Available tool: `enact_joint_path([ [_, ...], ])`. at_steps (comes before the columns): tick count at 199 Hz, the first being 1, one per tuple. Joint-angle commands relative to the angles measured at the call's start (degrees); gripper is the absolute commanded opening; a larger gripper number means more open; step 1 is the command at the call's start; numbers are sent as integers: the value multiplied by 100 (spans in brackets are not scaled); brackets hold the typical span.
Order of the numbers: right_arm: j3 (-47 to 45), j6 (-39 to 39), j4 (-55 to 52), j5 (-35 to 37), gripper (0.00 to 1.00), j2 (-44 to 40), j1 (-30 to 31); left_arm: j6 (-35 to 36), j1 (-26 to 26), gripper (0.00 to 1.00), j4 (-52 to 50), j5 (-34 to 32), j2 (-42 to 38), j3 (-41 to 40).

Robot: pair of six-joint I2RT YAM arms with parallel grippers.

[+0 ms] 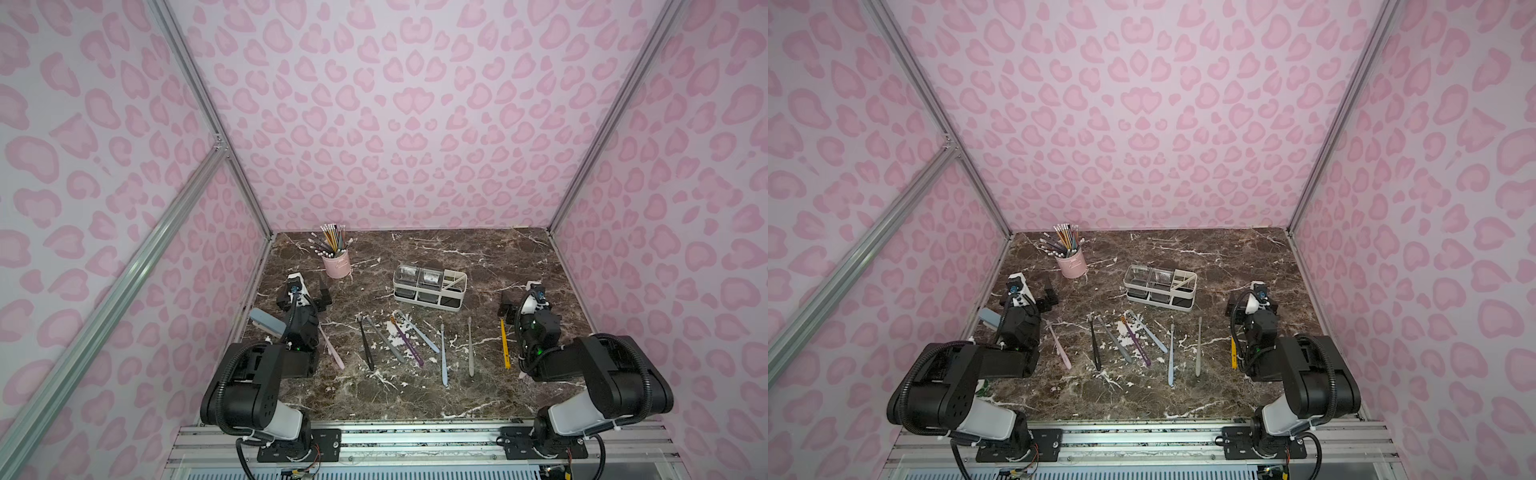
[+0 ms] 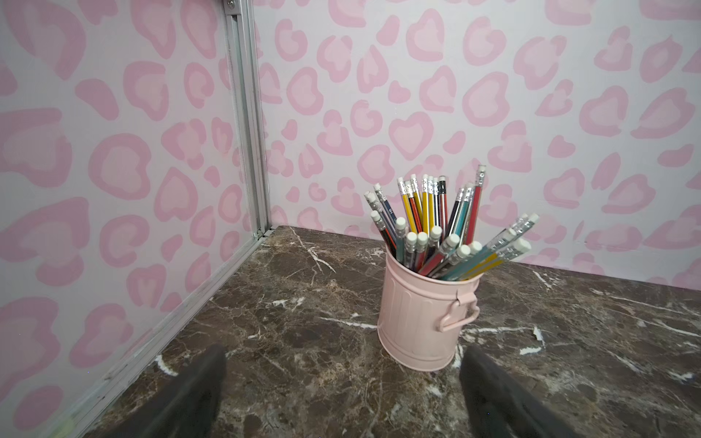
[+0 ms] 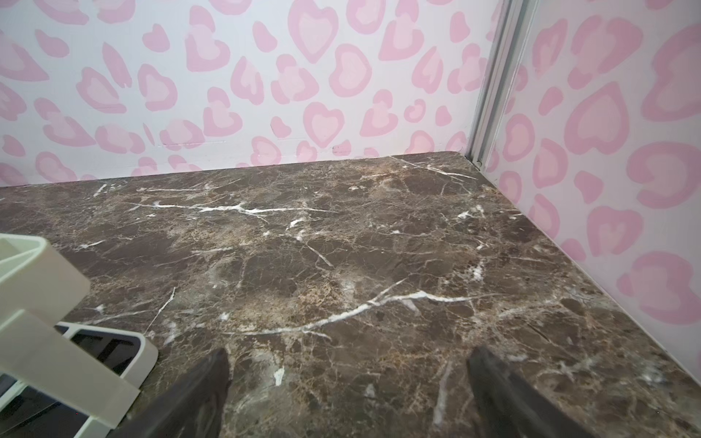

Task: Place the toothbrush into the toothbrush holder
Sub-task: Pick up the toothbrush from the center of the board.

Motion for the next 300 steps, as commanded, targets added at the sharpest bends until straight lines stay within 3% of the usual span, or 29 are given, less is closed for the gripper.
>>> enact_joint_path([
  [1, 29, -50, 199, -14, 100, -10, 8, 37, -3, 98, 291, -20, -14, 27],
  [251, 11, -58, 215, -16, 100, -29, 3, 41, -3, 98, 284, -22, -13, 26],
  [265, -47, -153, 351, 416, 100, -283, 166, 33, 4, 98, 278, -18, -10, 36],
  [279, 223, -82, -770, 1379, 100, -1041, 458, 28, -2, 98, 317, -93, -41, 8],
  [300, 1007, 830, -2831, 1603, 100, -1827, 381, -40, -34, 98, -838, -337, -338, 499],
])
